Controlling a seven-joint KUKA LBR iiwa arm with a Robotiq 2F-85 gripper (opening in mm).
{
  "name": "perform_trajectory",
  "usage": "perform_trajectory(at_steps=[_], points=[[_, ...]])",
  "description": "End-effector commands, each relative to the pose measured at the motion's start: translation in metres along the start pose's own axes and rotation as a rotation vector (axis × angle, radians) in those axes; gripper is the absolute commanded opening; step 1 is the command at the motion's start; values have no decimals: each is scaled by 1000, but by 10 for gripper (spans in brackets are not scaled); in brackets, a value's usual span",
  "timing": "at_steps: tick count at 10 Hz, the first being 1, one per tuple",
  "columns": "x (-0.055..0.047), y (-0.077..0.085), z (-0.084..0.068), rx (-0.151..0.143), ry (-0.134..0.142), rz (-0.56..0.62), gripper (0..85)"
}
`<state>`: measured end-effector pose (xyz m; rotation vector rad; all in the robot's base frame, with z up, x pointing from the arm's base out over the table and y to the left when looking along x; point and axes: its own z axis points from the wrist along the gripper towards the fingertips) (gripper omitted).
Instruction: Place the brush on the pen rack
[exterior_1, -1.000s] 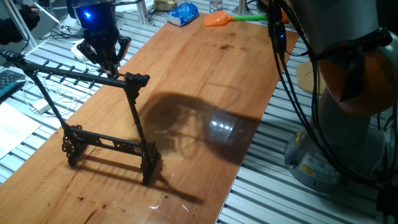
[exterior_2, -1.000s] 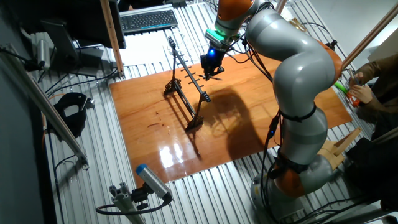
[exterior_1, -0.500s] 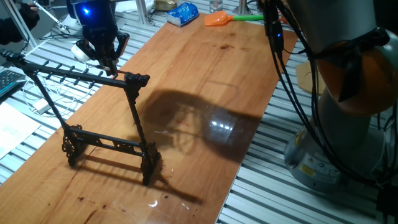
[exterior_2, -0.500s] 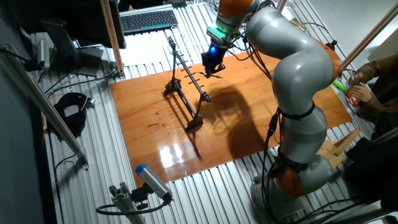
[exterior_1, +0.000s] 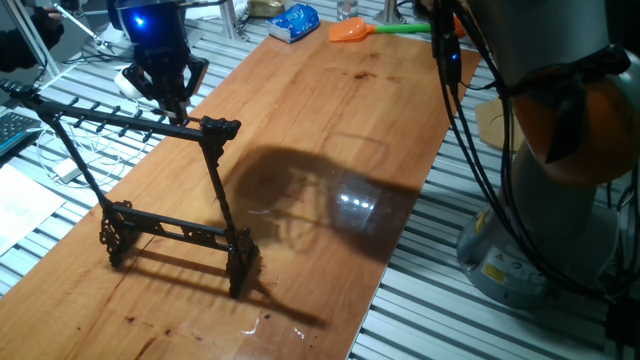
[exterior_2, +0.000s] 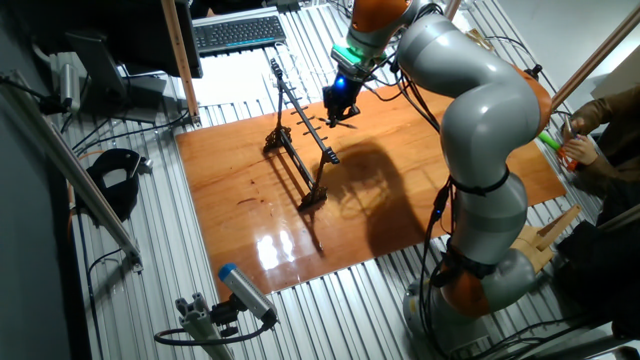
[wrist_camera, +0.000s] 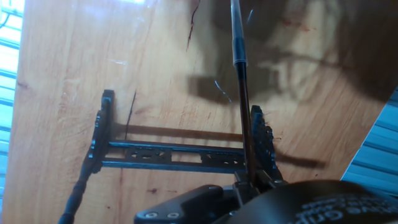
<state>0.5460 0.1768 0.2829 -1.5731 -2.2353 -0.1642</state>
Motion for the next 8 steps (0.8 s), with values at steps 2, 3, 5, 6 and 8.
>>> perform_trajectory(at_steps=[2,3,5,6,8], points=[[1,-2,1,2,-2,-5,0],[3,-3,1,1,2,-5,0],[4,-3,1,-2,4,0,0],[3,-2,1,-6,3,4,0],[3,-2,2,-7,0,6,0]])
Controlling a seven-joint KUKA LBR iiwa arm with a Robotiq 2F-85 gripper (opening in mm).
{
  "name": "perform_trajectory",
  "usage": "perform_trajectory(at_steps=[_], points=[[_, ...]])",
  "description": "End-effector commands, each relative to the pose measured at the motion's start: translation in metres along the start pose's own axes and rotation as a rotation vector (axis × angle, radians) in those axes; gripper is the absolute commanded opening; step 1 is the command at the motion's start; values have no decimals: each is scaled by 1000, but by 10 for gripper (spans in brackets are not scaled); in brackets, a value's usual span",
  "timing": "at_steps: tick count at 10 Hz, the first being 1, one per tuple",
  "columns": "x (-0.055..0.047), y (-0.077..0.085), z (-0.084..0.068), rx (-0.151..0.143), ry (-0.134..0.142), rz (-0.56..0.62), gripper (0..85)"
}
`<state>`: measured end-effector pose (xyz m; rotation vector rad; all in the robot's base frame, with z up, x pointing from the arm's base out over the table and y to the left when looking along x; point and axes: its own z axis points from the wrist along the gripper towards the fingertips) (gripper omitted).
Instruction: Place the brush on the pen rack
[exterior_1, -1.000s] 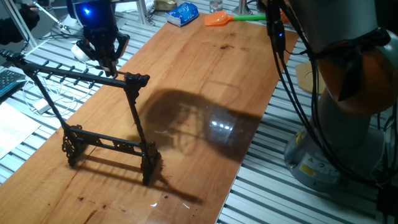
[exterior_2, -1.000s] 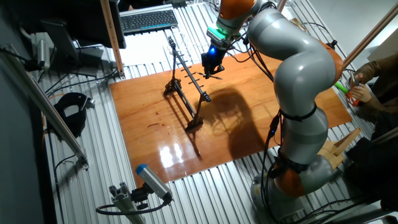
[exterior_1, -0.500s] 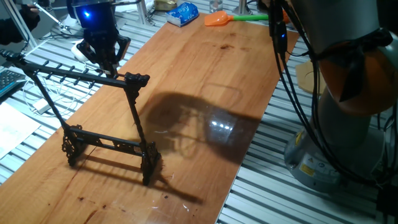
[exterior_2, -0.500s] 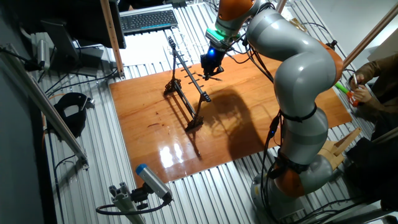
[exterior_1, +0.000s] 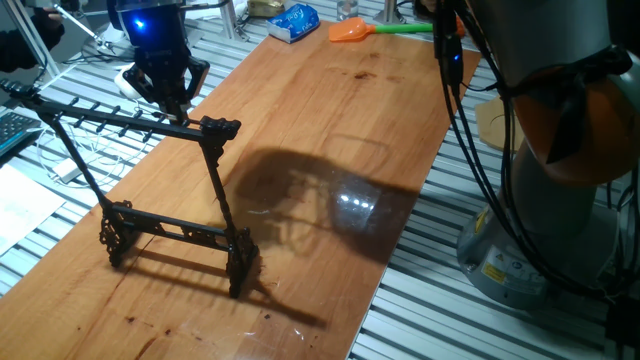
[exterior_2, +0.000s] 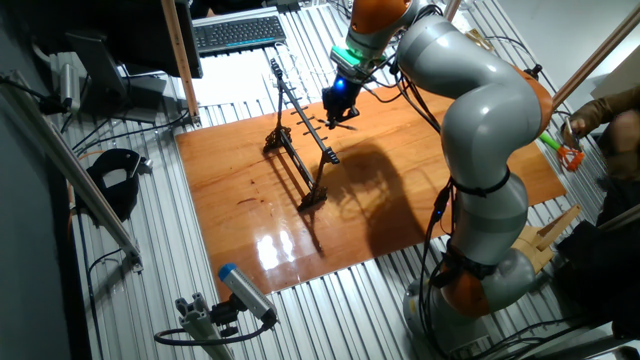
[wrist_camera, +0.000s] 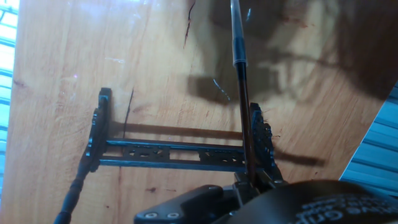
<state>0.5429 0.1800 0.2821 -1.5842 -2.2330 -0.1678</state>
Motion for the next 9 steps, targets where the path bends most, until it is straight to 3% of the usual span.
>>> perform_trajectory(at_steps=[1,9], points=[[1,-1,-1,0,-1,0,0],[8,-2,-1,1,3,14,0]])
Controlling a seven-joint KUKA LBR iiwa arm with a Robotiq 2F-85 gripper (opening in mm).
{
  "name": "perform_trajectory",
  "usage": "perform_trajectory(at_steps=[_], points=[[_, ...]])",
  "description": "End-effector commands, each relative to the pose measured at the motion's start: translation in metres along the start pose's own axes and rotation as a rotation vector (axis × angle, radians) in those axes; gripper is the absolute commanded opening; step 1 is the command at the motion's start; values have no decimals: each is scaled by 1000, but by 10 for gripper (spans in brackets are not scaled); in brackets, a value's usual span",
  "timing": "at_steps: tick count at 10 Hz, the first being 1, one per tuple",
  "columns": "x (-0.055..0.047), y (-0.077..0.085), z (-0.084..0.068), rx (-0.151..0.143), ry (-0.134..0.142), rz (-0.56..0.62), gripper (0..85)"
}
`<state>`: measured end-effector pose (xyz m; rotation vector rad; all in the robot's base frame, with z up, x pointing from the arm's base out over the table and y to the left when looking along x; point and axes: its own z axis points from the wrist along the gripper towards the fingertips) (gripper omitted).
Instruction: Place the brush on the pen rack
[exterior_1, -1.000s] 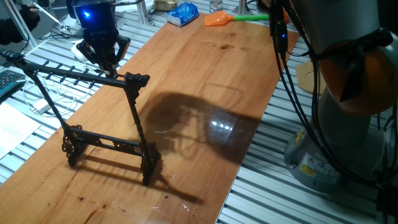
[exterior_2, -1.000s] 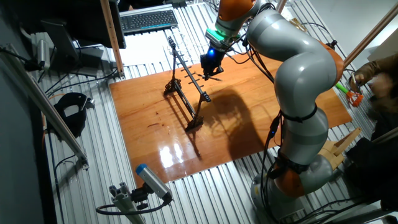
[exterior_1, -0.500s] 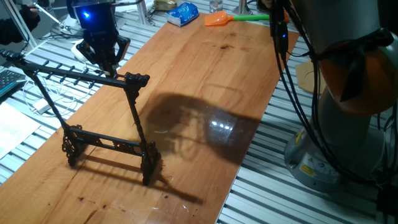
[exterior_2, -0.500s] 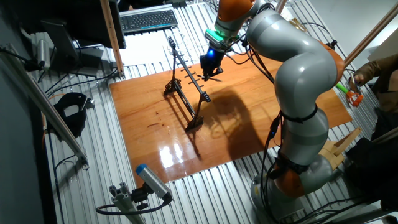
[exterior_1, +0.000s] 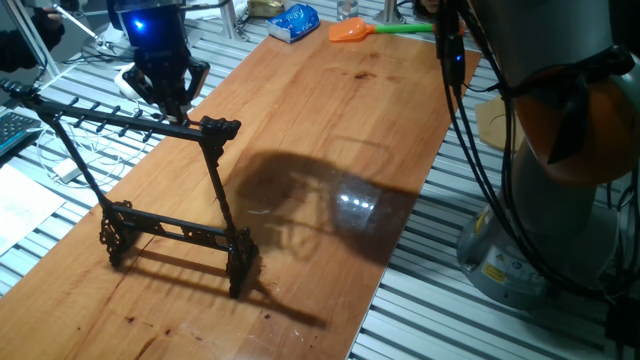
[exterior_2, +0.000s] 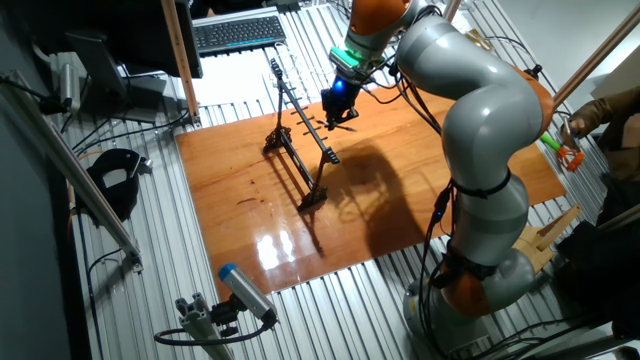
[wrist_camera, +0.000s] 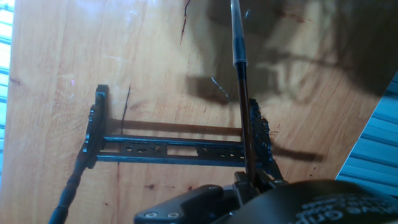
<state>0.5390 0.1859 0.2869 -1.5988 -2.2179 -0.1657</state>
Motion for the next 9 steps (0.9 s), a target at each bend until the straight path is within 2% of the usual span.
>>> perform_trajectory(at_steps=[1,3,4,6,9], points=[[2,0,0,0,0,5,0],[7,0,-1,6,-3,13,0],[5,0,0,6,-3,13,0],[3,-1,4,5,-17,-2,0],[7,-4,12,-4,-35,-8,0]])
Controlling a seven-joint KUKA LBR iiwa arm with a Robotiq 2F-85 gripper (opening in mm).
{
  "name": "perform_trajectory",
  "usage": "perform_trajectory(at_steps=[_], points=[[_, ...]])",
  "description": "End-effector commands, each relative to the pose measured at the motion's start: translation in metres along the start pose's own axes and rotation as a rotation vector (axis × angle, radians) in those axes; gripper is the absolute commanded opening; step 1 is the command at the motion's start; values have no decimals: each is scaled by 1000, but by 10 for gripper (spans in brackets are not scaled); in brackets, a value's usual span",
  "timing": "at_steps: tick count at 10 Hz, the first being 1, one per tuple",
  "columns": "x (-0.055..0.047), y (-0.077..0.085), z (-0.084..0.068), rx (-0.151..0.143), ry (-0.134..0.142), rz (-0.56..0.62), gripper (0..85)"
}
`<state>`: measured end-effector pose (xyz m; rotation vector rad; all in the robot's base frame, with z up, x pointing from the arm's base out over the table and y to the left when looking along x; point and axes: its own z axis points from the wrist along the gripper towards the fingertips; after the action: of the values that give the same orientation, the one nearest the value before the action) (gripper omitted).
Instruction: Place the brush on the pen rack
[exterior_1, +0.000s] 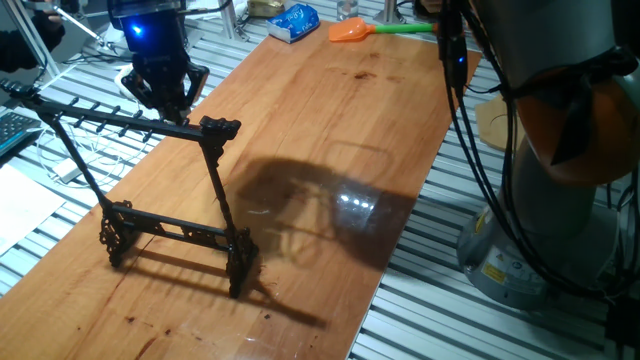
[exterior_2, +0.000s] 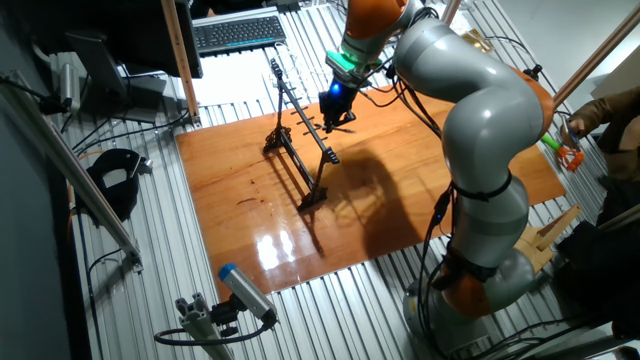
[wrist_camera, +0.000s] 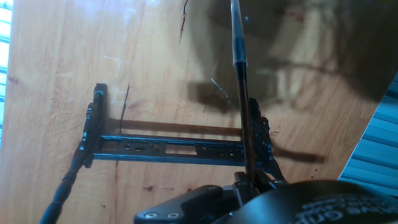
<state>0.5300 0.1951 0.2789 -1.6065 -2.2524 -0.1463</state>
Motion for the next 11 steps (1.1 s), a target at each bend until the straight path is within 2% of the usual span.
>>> perform_trajectory(at_steps=[1,4,7,8,11], points=[[1,-1,3,-4,-3,-2,0],[1,-1,4,5,-11,-9,0],[2,0,3,10,-7,-11,0],[2,0,3,14,-7,-10,170],[2,1,2,27,-17,-15,170]])
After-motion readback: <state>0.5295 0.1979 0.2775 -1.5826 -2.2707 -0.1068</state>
